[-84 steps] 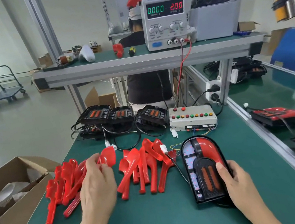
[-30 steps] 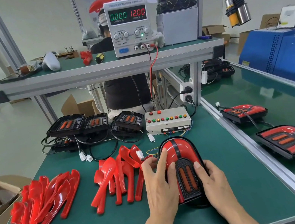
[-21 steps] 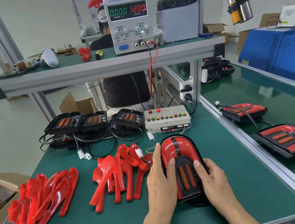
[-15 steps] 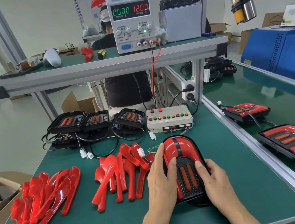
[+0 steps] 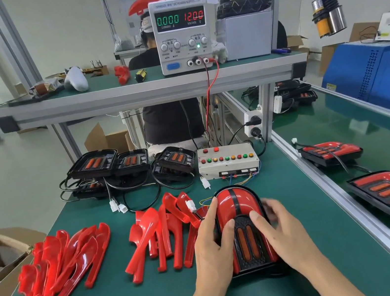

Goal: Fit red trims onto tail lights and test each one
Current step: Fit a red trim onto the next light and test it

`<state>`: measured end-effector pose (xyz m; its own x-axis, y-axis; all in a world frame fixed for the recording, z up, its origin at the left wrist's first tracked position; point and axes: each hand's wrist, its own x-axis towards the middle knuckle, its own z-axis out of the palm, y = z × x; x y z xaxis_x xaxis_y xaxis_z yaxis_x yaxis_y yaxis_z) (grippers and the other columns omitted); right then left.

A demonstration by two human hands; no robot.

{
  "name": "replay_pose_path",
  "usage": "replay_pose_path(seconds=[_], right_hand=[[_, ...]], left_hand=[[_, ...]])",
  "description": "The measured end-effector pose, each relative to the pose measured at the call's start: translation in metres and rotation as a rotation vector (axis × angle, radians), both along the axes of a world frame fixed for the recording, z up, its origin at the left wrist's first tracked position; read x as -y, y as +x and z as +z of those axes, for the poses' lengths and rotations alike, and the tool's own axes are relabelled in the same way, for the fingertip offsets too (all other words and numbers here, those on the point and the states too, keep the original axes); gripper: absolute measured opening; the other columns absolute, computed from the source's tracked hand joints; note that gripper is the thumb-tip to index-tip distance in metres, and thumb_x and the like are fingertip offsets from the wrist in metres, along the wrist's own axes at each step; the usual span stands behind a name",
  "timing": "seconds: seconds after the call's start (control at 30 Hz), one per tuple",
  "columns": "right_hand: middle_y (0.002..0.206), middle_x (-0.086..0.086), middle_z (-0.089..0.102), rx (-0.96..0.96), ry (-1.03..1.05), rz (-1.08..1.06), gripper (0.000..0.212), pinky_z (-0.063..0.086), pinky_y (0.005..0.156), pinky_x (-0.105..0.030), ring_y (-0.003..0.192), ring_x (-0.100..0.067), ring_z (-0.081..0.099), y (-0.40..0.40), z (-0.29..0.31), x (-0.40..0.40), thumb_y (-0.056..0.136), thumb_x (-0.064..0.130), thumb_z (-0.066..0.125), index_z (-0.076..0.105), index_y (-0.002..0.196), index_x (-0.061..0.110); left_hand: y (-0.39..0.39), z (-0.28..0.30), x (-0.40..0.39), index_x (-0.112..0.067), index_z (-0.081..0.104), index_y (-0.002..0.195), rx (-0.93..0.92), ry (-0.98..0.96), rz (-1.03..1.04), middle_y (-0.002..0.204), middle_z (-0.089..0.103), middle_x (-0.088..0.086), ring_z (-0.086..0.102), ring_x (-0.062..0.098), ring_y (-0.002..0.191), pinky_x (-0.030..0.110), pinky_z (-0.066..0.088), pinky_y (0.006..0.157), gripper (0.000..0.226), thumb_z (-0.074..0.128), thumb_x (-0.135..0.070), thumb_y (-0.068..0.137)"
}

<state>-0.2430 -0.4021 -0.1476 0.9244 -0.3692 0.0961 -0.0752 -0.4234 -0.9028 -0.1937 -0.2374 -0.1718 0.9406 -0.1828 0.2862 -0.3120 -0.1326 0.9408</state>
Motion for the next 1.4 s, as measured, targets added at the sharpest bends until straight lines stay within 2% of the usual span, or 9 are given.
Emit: replay_pose_path(seconds=[0.17, 0.3, 0.4, 0.47, 0.67, 0.77, 0.97, 1.2, 1.4], right_hand=[[0.140, 0.024, 0.042, 0.097, -0.202, 0.180, 0.083, 0.035, 0.108, -0.019, 0.132, 0.011, 0.040, 0.032, 0.038, 0.001, 0.081, 0.081, 0.055, 0.041, 0.150, 0.038], [0.126, 0.022, 0.057, -0.053, -0.401, 0.349, 0.070, 0.046, 0.103, -0.025, 0.114, 0.006, 0.055, 0.060, 0.065, 0.003, 0.071, 0.084, 0.059, 0.058, 0.128, 0.043], [0.104, 0.020, 0.066, -0.104, -0.387, 0.428, 0.051, 0.055, 0.084, -0.026, 0.091, 0.004, 0.064, 0.070, 0.072, 0.009, 0.066, 0.078, 0.071, 0.061, 0.104, 0.045], [0.100, 0.019, 0.067, -0.095, -0.355, 0.439, 0.045, 0.056, 0.079, -0.025, 0.086, 0.003, 0.065, 0.071, 0.069, 0.012, 0.066, 0.072, 0.075, 0.060, 0.100, 0.045], [0.099, 0.016, 0.066, 0.014, -0.317, 0.355, 0.043, 0.052, 0.076, -0.021, 0.087, 0.003, 0.063, 0.069, 0.060, 0.009, 0.064, 0.066, 0.073, 0.063, 0.097, 0.040], [0.101, 0.017, 0.066, 0.022, -0.320, 0.322, 0.048, 0.046, 0.072, -0.015, 0.087, 0.006, 0.062, 0.068, 0.061, 0.008, 0.061, 0.067, 0.071, 0.064, 0.098, 0.038], [0.100, 0.016, 0.067, -0.002, -0.301, 0.309, 0.048, 0.051, 0.072, -0.018, 0.084, 0.003, 0.064, 0.069, 0.060, 0.009, 0.061, 0.066, 0.073, 0.063, 0.099, 0.038], [0.097, 0.018, 0.066, 0.010, -0.322, 0.321, 0.044, 0.051, 0.070, -0.019, 0.083, 0.005, 0.064, 0.070, 0.061, 0.007, 0.061, 0.068, 0.074, 0.060, 0.095, 0.043], [0.098, 0.019, 0.065, 0.023, -0.321, 0.332, 0.049, 0.049, 0.070, -0.018, 0.085, 0.007, 0.063, 0.067, 0.062, 0.007, 0.062, 0.074, 0.074, 0.059, 0.097, 0.045]], left_hand=[[-0.005, 0.006, 0.003, -0.056, 0.039, 0.146, 0.113, 0.083, 0.007, 0.123, 0.057, -0.033, 0.057, 0.000, 0.121, 0.017, 0.043, 0.102, 0.059, 0.063, -0.034, 0.096], [-0.007, 0.009, 0.005, -0.050, 0.033, 0.150, 0.199, 0.105, -0.003, 0.121, 0.059, -0.024, 0.053, -0.009, 0.117, 0.005, 0.036, 0.096, 0.063, 0.061, -0.037, 0.095], [-0.008, 0.006, 0.004, -0.053, 0.017, 0.155, 0.106, 0.038, -0.005, 0.121, 0.056, -0.036, 0.061, -0.001, 0.110, 0.010, 0.044, 0.094, 0.084, 0.069, -0.031, 0.093], [-0.008, 0.003, 0.004, -0.053, 0.013, 0.155, 0.045, -0.008, 0.001, 0.109, 0.059, -0.029, 0.063, 0.007, 0.099, 0.012, 0.046, 0.090, 0.091, 0.072, -0.032, 0.090], [-0.011, 0.004, 0.004, -0.043, 0.059, 0.117, -0.133, -0.118, -0.026, 0.111, 0.069, -0.027, 0.064, -0.006, 0.108, 0.009, 0.046, 0.088, 0.034, 0.073, -0.048, 0.087], [-0.015, 0.000, 0.000, -0.034, 0.063, 0.120, -0.188, -0.132, -0.120, 0.114, 0.072, -0.018, 0.066, 0.001, 0.110, 0.024, 0.051, 0.096, 0.048, 0.069, -0.061, 0.081], [-0.011, -0.009, -0.016, -0.026, 0.056, 0.127, -0.246, -0.042, -0.298, 0.117, 0.074, -0.004, 0.069, 0.013, 0.112, 0.040, 0.053, 0.101, 0.047, 0.070, -0.048, 0.088], [-0.006, -0.007, -0.018, -0.016, 0.054, 0.125, -0.240, -0.049, -0.326, 0.114, 0.075, 0.005, 0.071, 0.021, 0.109, 0.030, 0.055, 0.093, 0.042, 0.071, -0.035, 0.092], [-0.008, -0.006, -0.018, -0.012, 0.053, 0.127, -0.253, -0.127, -0.345, 0.114, 0.074, 0.011, 0.071, 0.027, 0.109, 0.037, 0.057, 0.093, 0.039, 0.070, -0.027, 0.095]])
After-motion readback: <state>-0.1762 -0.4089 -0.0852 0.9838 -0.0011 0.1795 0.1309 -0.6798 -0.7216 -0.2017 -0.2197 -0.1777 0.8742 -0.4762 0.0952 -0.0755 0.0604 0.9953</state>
